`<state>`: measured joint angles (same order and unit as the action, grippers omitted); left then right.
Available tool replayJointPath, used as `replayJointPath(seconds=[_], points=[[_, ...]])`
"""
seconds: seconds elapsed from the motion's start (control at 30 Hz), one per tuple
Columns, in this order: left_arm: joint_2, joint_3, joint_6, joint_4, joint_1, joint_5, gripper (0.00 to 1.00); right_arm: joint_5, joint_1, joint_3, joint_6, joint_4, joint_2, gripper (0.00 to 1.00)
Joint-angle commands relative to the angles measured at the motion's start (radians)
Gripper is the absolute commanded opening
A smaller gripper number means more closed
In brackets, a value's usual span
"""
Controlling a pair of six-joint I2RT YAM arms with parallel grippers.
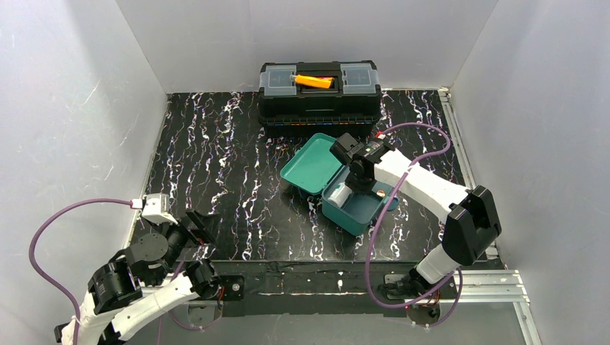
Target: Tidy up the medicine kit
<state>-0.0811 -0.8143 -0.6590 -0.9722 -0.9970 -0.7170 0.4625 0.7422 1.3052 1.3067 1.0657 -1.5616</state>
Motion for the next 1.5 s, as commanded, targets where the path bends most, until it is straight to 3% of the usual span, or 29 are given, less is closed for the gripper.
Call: replayJointPath(seconds=[0.0,0.53,0.87,1.1,1.47], points=[[-0.015,0.000,-0.004,0.009,0.004,-0.015,1.00,-0.026,0.044,0.017,0.044,0.029,-0.040,0.12],[-0.027,0.001,-0.001,0.011,0.004,-0.014,0.99,0.133,0.059,0.153,0.054,0.211,0.031,0.41],[-0.087,0.003,0.017,0.026,0.003,0.017,1.00,0.241,-0.011,0.212,-0.362,0.130,0.132,0.45],[-0.115,0.005,0.027,0.038,0.003,0.034,1.00,0.121,-0.196,0.159,-0.650,-0.087,0.219,0.52],[-0.144,0.006,0.042,0.050,0.004,0.062,0.99,-0.090,-0.424,0.108,-0.695,-0.194,0.104,0.59]])
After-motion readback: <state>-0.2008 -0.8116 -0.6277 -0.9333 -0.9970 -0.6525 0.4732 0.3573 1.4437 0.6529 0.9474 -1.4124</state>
